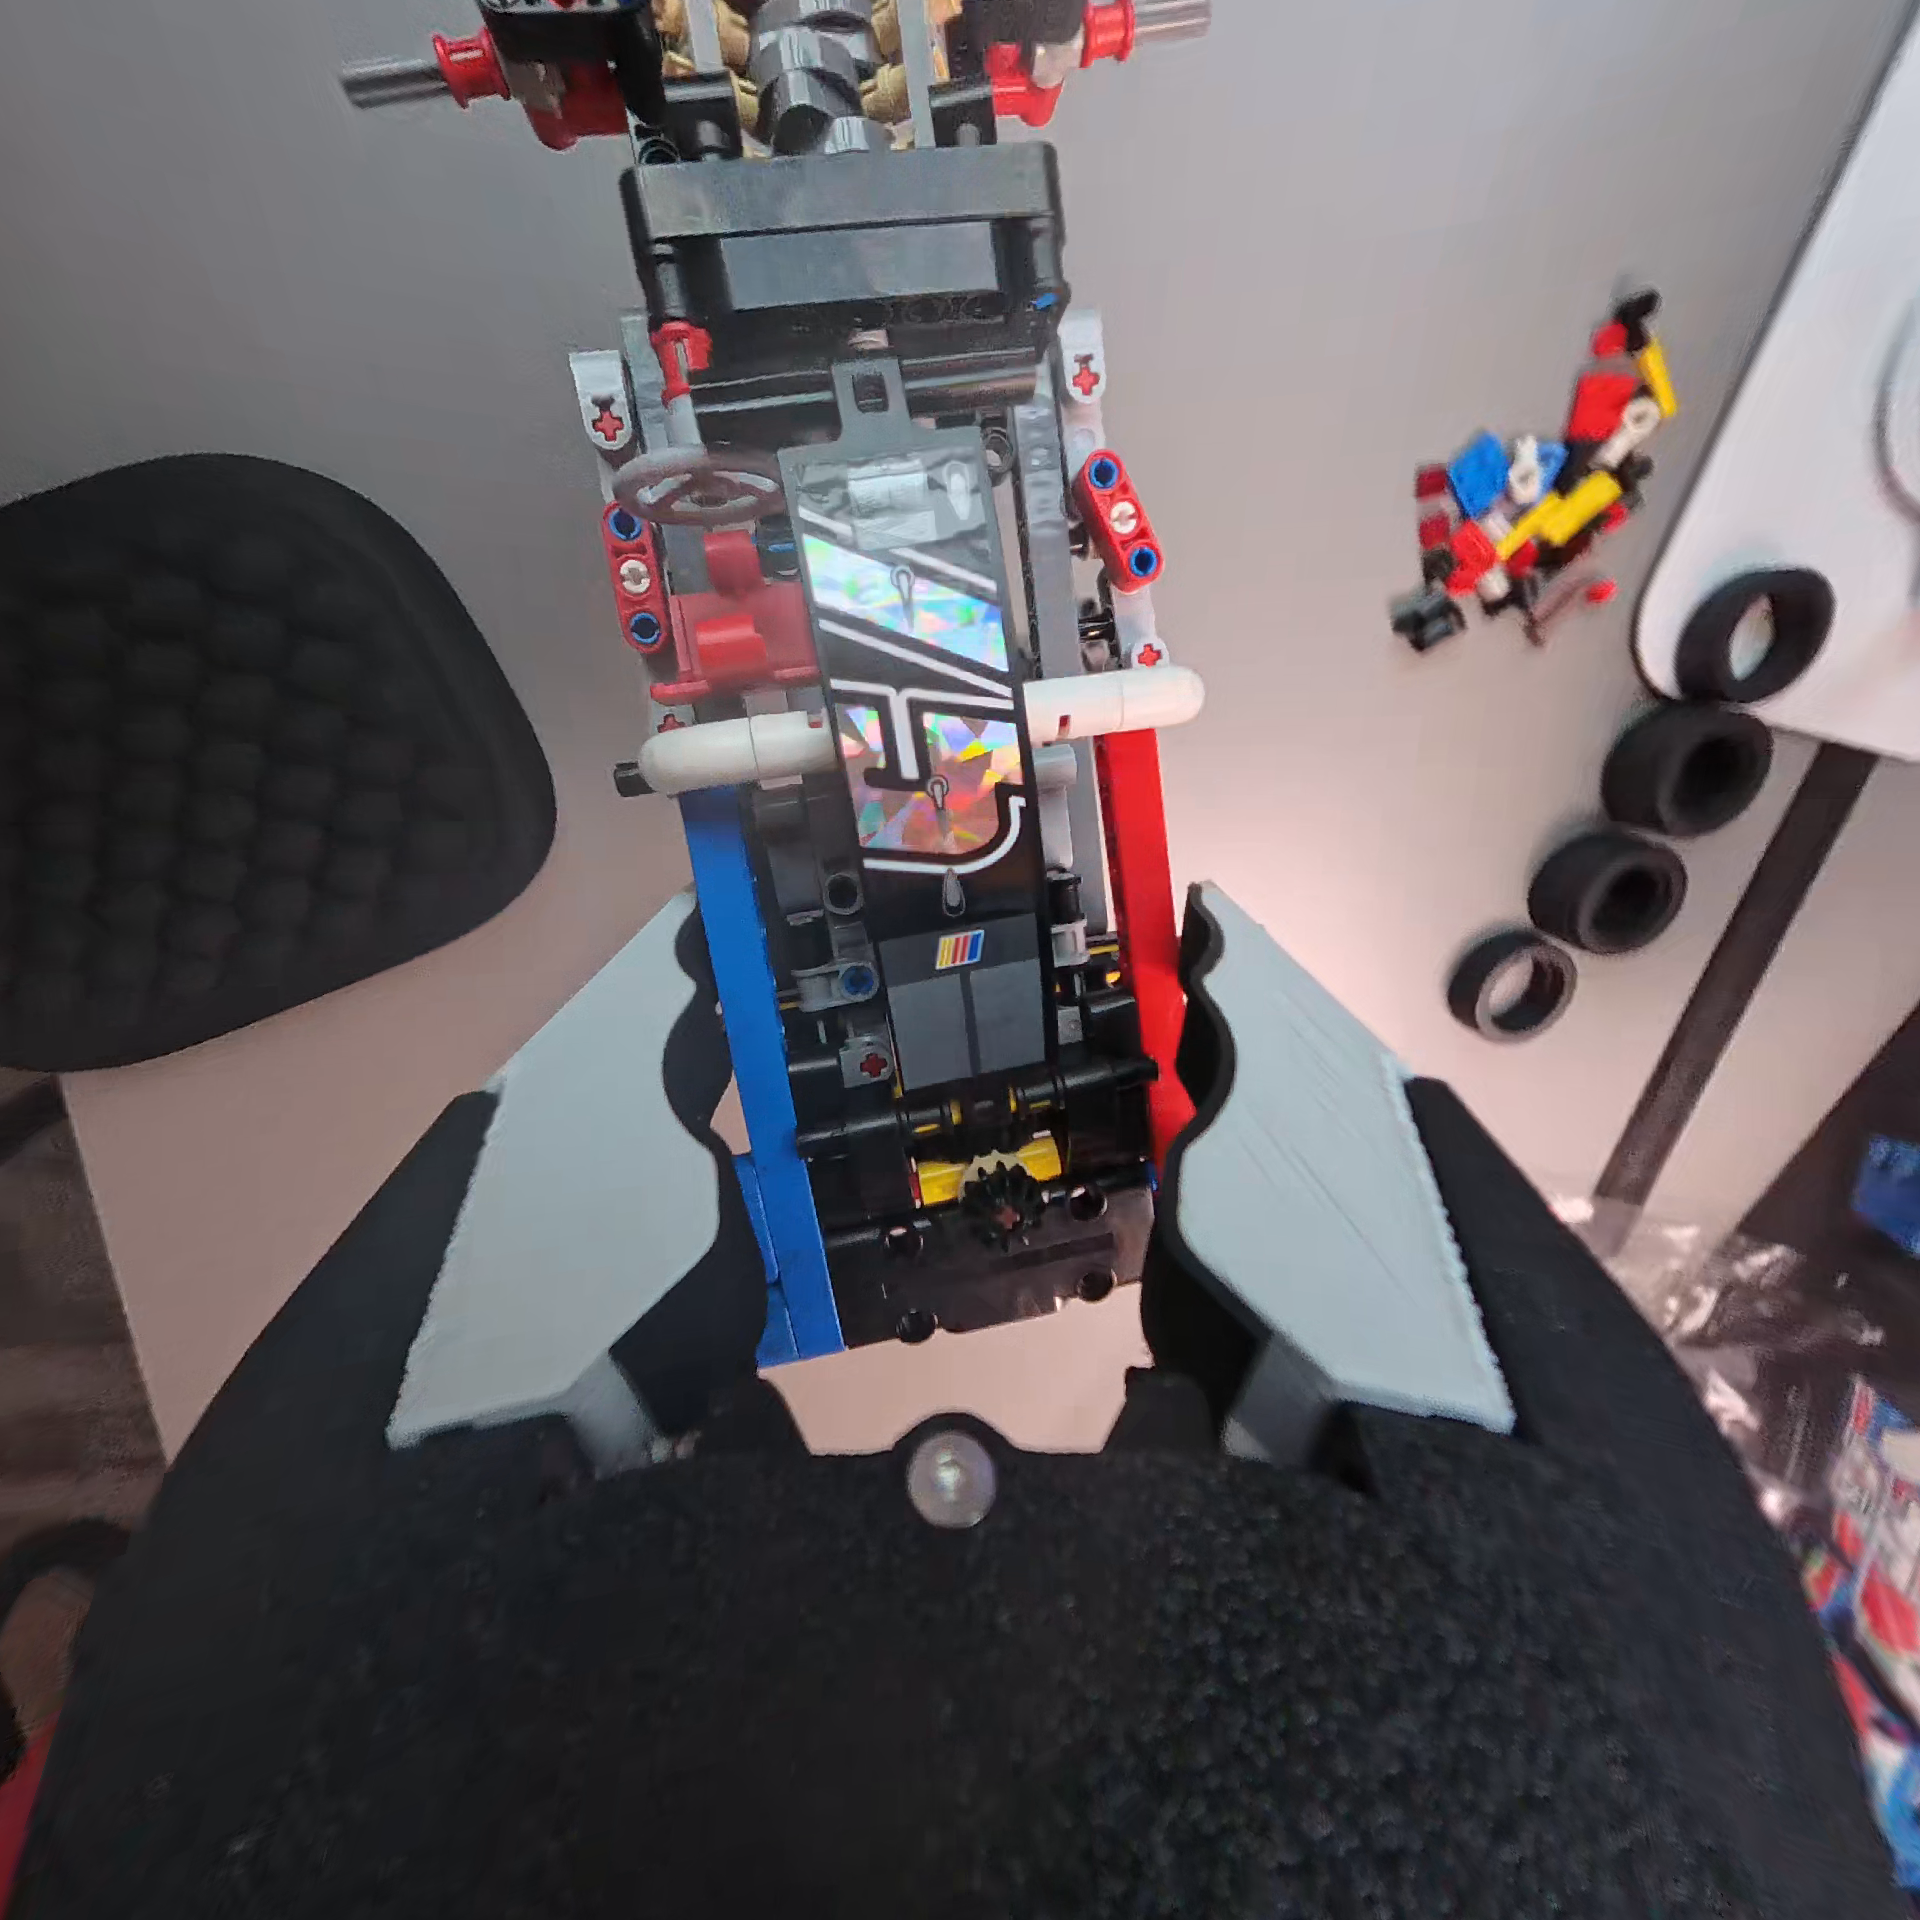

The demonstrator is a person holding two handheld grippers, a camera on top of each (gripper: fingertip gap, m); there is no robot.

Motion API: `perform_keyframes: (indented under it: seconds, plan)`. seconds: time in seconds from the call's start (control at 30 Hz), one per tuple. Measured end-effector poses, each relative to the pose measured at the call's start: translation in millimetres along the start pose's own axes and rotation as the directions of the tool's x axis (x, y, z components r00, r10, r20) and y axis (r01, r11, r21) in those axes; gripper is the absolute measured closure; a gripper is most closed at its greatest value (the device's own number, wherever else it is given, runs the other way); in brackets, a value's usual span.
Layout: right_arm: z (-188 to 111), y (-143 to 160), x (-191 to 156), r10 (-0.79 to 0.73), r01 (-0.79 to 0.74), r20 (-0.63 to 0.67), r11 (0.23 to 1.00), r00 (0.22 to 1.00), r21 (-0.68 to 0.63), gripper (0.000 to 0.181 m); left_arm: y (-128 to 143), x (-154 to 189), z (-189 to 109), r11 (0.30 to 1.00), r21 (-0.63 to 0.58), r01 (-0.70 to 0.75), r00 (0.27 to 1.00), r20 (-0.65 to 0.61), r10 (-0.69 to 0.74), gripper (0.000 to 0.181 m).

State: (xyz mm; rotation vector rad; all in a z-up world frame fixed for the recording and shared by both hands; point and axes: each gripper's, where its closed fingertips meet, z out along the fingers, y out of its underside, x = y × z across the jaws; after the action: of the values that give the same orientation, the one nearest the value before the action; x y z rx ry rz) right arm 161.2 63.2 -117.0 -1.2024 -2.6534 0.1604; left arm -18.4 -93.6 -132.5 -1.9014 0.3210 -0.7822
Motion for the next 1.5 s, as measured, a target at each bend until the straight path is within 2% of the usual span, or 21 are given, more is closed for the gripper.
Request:
perform_keyframes:
  seconds: [0.1, 0.17, 0.33, 0.47, 0.53, 0.6, 0.7, 0.77, 0.83, 0.93, 0.97, 1.0, 1.13, 1.2, 1.3, 1.37, 1.43, 1.5]
  plan:
    - [-21, 36, 21, 0.194, -0.19, -0.069, 0.979, 0.979, 0.07, 0.094, -2, -1, -1, 1.0, 0.01, -0.003, 1.0, 0.008, 0.003, 0.123]
    - [-20, 66, 32, 0.317, -0.307, -0.095, 0.945, 0.944, 0.112, 0.094, -1, 0, 0, 1.0, 0.008, 0.0, 1.0, 0.007, 0.0, 0.123]
    - [13, 129, 45, 0.486, -0.469, -0.12, 0.871, 0.866, 0.145, 0.094, 0, 2, 4, 1.0, -0.005, 0.004, 1.0, 0.004, -0.004, 0.123]
    - [47, 167, 52, 0.531, -0.52, -0.156, 0.848, 0.833, 0.103, 0.094, 2, 5, 6, 1.0, -0.013, -0.001, 1.0, 0.003, 0.001, 0.122]
    - [63, 175, 52, 0.521, -0.521, -0.167, 0.852, 0.837, 0.053, 0.092, 3, 5, 8, 1.0, -0.024, -0.007, 1.0, 0.009, 0.007, 0.122]
    - [65, 170, 58, 0.532, -0.529, -0.192, 0.846, 0.825, 0.074, 0.09, 5, 3, 11, 0.999, -0.035, -0.002, 1.0, 0.02, 0.003, 0.121]
    - [44, 156, 66, 0.541, -0.523, -0.243, 0.841, 0.805, 0.14, 0.075, 7, -4, 14, 0.998, -0.058, 0.007, 0.997, 0.074, -0.003, 0.117]
    - [18, 137, 68, 0.588, -0.521, -0.265, 0.805, 0.764, 0.285, 0.077, 8, -10, 14, 0.998, -0.063, 0.006, 0.993, 0.118, 0.001, 0.116]
    - [-4, 125, 66, 0.668, -0.536, -0.315, 0.736, 0.675, 0.413, 0.085, 9, -14, 15, 0.998, -0.068, -0.004, 0.988, 0.156, 0.014, 0.116]
    - [-20, 114, 51, 0.847, -0.582, -0.331, 0.528, 0.416, 0.619, 0.093, 8, -22, 15, 0.997, -0.064, -0.04, 0.971, 0.231, 0.054, 0.112]
    - [-19, 111, 41, 0.899, -0.594, -0.306, 0.437, 0.314, 0.675, 0.093, 7, -24, 15, 0.997, -0.057, -0.052, 0.964, 0.258, 0.065, 0.109]
    - [-14, 105, 29, 0.927, -0.595, -0.278, 0.374, 0.251, 0.711, 0.09, 4, -26, 15, 0.997, -0.043, -0.062, 0.956, 0.285, 0.072, 0.107]
    - [6, 95, -10, 0.972, -0.593, -0.233, 0.206, 0.032, 0.779, 0.084, -1, -33, 16, 0.995, -0.022, -0.1, 0.92, 0.379, 0.101, 0.101]
    - [14, 96, -22, 0.972, -0.597, -0.231, 0.157, -0.049, 0.787, 0.078, 1, -34, 21, 0.993, -0.05, -0.104, 0.903, 0.413, 0.115, 0.095]
    - [24, 99, -35, 0.966, -0.596, -0.224, 0.105, -0.129, 0.796, 0.072, -2, -22, 42, 0.992, -0.081, -0.101, 0.919, 0.374, 0.124, 0.088]
    - [28, 106, -42, 0.953, -0.592, -0.243, 0.093, -0.179, 0.801, 0.071, -6, -17, 56, 0.985, -0.106, -0.133, 0.919, 0.359, 0.163, 0.082]
    - [18, 111, -45, 0.94, -0.554, -0.255, 0.09, -0.229, 0.828, 0.072, -12, -12, 68, 0.982, -0.109, -0.155, 0.92, 0.346, 0.183, 0.08]
    - [15, 112, -46, 0.933, -0.543, -0.267, 0.099, -0.24, 0.834, 0.073, -15, -10, 74, 0.98, -0.111, -0.166, 0.919, 0.343, 0.194, 0.078]
